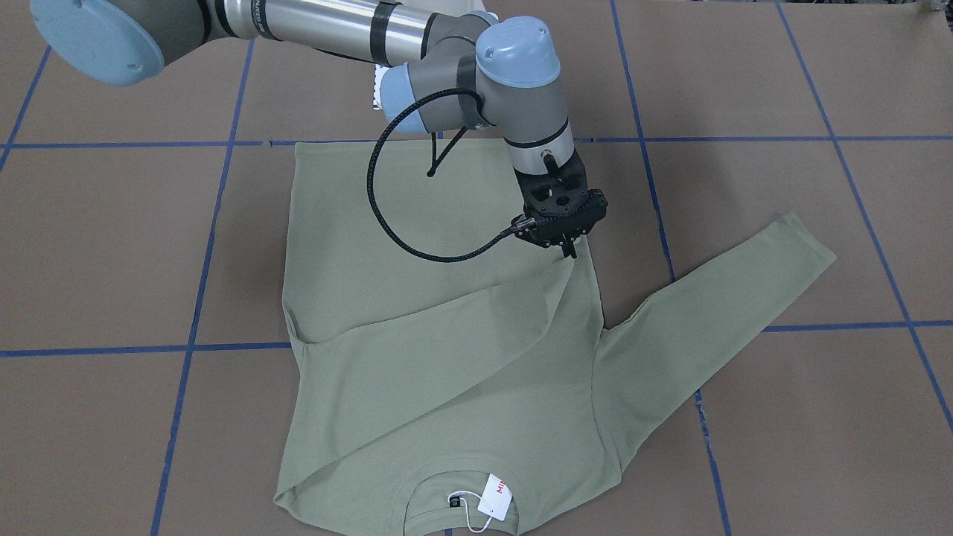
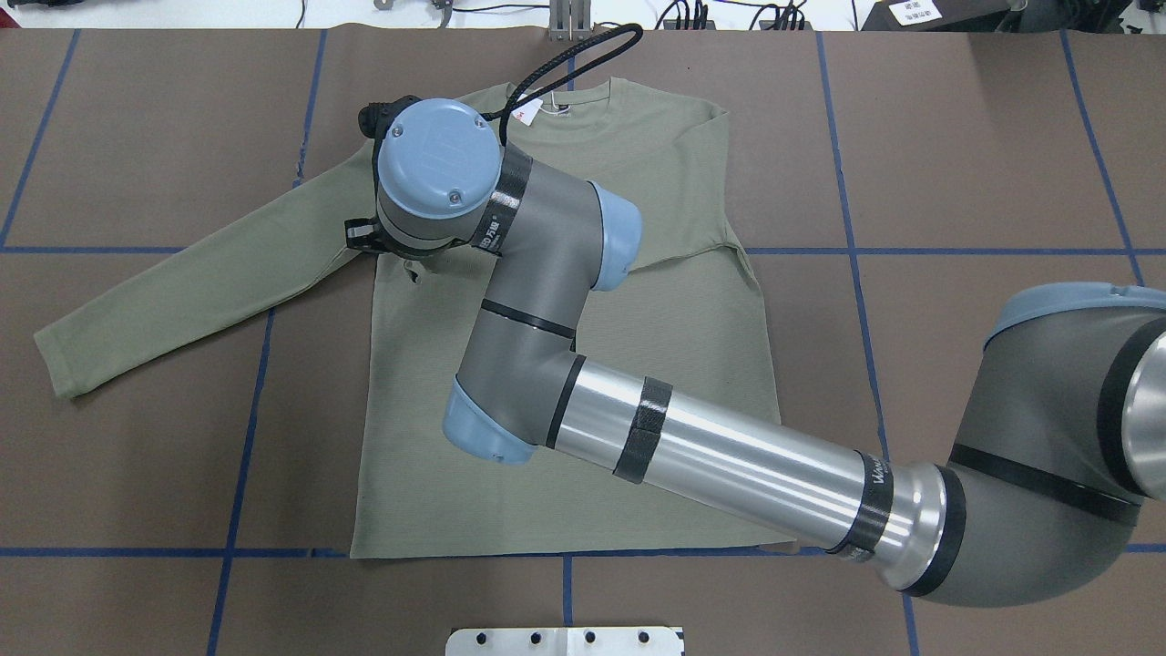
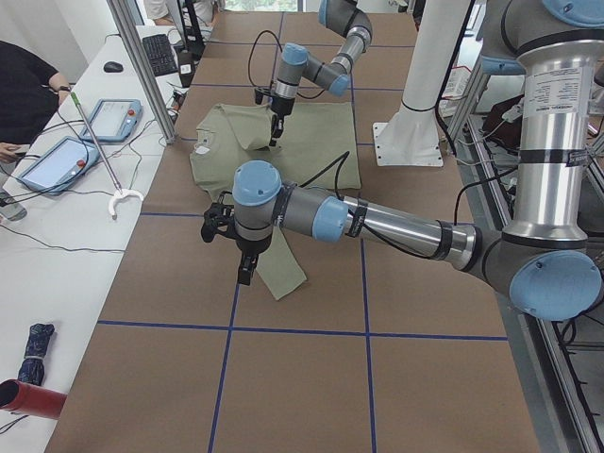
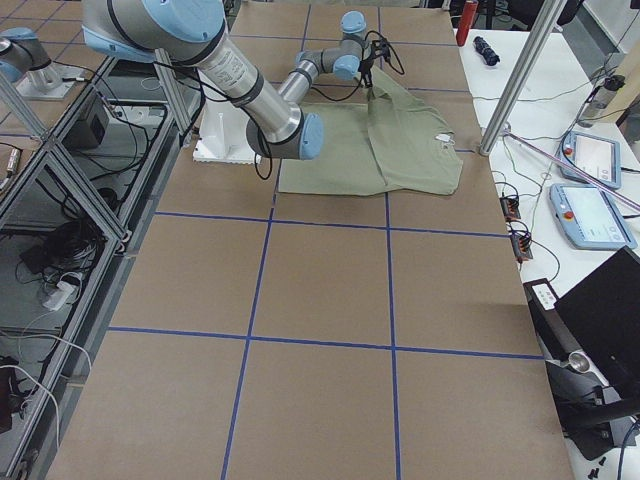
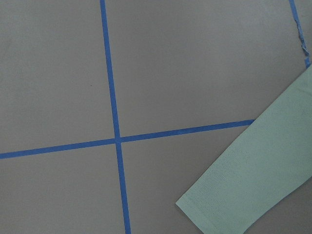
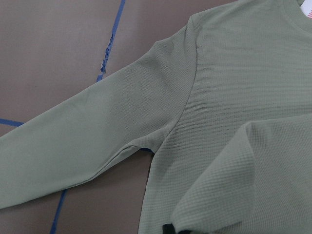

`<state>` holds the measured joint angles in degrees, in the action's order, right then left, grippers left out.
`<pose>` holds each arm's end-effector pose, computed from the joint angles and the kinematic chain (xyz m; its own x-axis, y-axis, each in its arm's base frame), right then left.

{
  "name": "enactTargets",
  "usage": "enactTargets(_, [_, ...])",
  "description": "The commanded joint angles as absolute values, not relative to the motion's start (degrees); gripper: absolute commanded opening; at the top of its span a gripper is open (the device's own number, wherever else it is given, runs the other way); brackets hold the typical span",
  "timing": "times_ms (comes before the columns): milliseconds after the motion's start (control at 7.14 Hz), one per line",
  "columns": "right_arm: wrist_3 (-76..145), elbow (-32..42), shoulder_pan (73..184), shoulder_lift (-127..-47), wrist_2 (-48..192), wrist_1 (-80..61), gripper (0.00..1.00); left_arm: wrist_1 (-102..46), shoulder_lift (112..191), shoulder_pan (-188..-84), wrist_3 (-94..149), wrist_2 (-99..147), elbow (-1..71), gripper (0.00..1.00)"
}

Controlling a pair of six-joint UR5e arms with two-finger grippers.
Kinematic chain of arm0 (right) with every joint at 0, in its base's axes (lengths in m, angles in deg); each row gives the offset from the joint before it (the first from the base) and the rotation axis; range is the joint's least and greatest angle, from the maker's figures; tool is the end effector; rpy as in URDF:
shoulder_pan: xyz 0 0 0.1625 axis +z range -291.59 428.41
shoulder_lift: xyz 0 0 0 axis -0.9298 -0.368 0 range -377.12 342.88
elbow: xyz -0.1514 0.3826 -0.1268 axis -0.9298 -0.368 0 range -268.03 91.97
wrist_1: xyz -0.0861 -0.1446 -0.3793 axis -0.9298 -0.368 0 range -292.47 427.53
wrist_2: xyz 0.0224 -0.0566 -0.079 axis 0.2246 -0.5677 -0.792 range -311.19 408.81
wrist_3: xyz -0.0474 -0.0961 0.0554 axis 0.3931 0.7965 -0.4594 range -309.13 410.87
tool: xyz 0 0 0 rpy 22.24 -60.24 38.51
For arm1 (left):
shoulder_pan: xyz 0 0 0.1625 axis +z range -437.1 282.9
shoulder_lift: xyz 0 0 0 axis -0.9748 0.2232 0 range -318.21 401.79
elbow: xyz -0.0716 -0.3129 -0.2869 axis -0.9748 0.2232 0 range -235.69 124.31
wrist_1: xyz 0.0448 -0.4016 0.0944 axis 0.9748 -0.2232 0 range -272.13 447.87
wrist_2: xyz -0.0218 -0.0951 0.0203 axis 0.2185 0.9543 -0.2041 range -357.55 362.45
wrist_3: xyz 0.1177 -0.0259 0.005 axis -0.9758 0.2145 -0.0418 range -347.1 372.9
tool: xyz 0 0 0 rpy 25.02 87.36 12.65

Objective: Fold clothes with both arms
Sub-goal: 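Lay the sleeve cuff near the other shoulder and open the right gripper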

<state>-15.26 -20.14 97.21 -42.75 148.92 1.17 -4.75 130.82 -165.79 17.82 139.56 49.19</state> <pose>-0.6717 -0.4972 0.0418 0.4622 -0.2003 0.8639 -0.1606 0.9391 0.3037 -0.0336 -0.4940 0.5488 0.6749 0.1411 -0.7242 0.0360 0.9741 0.2233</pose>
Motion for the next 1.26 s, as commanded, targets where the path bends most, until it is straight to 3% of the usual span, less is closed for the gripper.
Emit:
enactTargets(0, [-15.0, -20.4, 95.8, -43.1, 148.8, 1.4, 0.48, -4.8, 131.3, -165.7, 18.7, 139.6, 49.2, 1.00])
enactTargets(140, [-15.2, -20.5, 94.1, -42.6, 147.4, 1.1, 0.99, -4.8, 131.8, -165.7, 19.3, 139.6, 49.2, 1.00])
enactTargets(841, [-17.0, -20.5, 94.5, -42.4, 146.2, -2.6, 1.00, -7.7, 131.8, -164.6, 23.3, 139.6, 49.3, 1.00])
enactTargets(1121, [-16.6, -19.7, 99.4, -42.4, 151.0, -11.0, 1.00, -14.5, 131.4, -158.5, 30.6, 138.8, 47.9, 1.00])
